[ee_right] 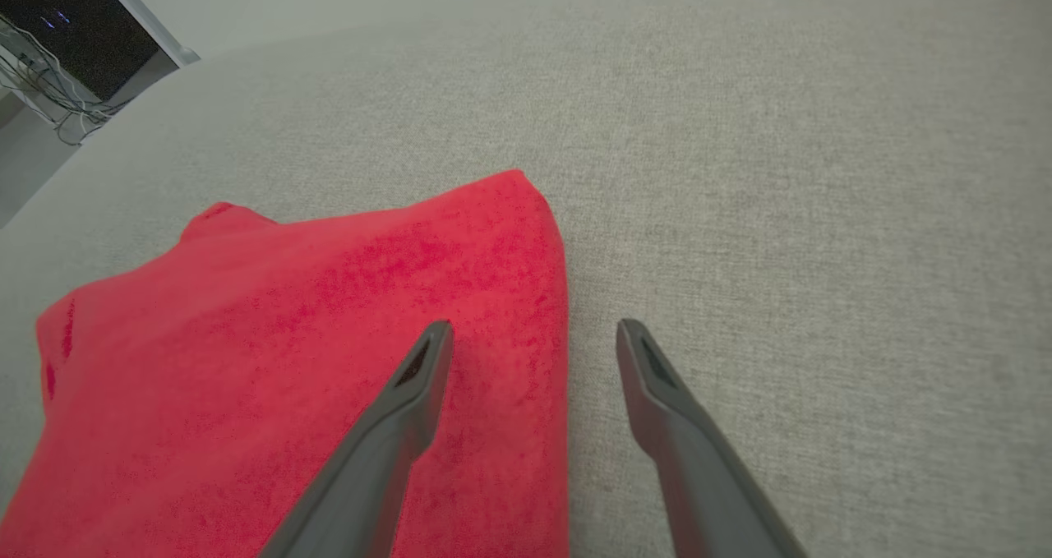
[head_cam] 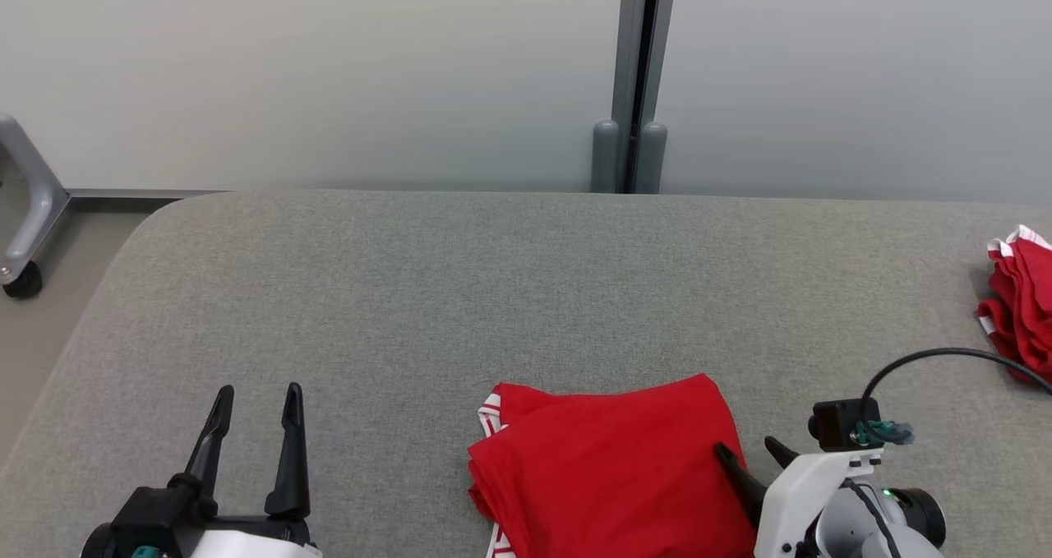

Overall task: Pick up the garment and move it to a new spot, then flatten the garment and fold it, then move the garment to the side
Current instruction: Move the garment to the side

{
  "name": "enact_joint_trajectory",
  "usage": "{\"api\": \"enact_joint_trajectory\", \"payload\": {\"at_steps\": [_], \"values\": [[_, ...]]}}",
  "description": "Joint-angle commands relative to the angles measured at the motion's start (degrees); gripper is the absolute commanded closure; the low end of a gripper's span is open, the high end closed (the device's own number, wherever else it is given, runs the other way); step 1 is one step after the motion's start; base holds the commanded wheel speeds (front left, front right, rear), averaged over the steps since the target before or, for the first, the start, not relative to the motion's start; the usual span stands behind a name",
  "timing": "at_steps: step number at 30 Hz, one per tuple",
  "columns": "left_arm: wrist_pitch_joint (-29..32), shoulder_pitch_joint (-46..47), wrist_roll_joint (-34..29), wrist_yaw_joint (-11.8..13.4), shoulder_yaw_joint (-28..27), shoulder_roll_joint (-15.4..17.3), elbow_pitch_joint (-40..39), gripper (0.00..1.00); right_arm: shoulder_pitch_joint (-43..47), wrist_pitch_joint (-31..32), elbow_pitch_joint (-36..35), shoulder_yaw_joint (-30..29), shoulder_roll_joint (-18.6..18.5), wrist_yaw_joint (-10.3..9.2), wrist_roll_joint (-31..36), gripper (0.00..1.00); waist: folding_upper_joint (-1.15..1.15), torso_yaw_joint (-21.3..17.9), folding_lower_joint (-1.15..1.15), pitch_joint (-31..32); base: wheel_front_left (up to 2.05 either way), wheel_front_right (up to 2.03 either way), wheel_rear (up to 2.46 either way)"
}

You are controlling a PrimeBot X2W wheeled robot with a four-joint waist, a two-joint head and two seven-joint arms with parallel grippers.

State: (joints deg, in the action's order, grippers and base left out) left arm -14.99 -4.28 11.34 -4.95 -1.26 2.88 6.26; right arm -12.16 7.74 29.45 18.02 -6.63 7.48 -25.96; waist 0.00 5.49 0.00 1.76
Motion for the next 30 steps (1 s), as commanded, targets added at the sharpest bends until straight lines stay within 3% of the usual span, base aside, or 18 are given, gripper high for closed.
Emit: {"api": "enact_joint_trajectory", "payload": {"at_steps": [1,5,13,14,15,16,24,30], "values": [[-0.2,0.8,0.0,-0.2,0.1,0.2,0.2,0.00,-0.5,1.7,1.4,-0.4,-0.2,0.03,-0.4,0.00,0.00,0.3,0.00,0.0,0.00,0.00,0.00],[-0.2,1.1,0.4,-0.5,0.7,0.1,0.8,0.00,-2.0,7.6,5.4,-1.8,0.8,0.03,-1.1,0.00,0.00,1.3,0.00,-0.1,0.00,0.00,0.00],[-0.2,1.3,0.7,-0.4,1.0,0.1,1.2,0.00,-0.7,12.9,8.5,0.4,1.9,0.03,-5.5,0.00,0.00,2.6,0.00,-0.4,0.00,0.00,0.00],[-0.2,1.3,0.8,-0.4,1.1,0.1,1.3,0.00,-0.7,12.8,8.6,0.6,1.7,0.03,-5.9,0.16,0.00,2.7,0.00,-0.4,0.00,0.00,0.00],[-0.2,1.3,0.8,-0.4,1.1,0.1,1.3,0.00,-0.7,12.3,8.7,0.7,1.6,0.03,-6.1,0.63,0.00,2.6,0.00,-0.4,0.00,0.00,0.00],[-0.2,1.3,0.9,-0.3,1.1,0.1,1.4,0.00,-0.8,12.0,8.7,0.8,1.4,0.03,-6.2,1.00,0.00,2.6,0.00,-0.4,0.00,0.00,0.00],[-0.2,1.6,0.4,-0.6,1.9,0.1,0.9,0.00,-5.2,8.8,6.3,2.2,-1.4,0.03,-6.5,1.00,0.00,0.1,0.00,-0.2,0.00,0.00,0.00],[-0.2,2.8,1.2,-1.1,4.4,0.1,1.0,0.00,-8.5,8.6,3.0,3.9,-4.2,0.02,-5.8,1.00,0.00,-4.7,0.00,-1.0,0.00,0.00,0.00]]}}
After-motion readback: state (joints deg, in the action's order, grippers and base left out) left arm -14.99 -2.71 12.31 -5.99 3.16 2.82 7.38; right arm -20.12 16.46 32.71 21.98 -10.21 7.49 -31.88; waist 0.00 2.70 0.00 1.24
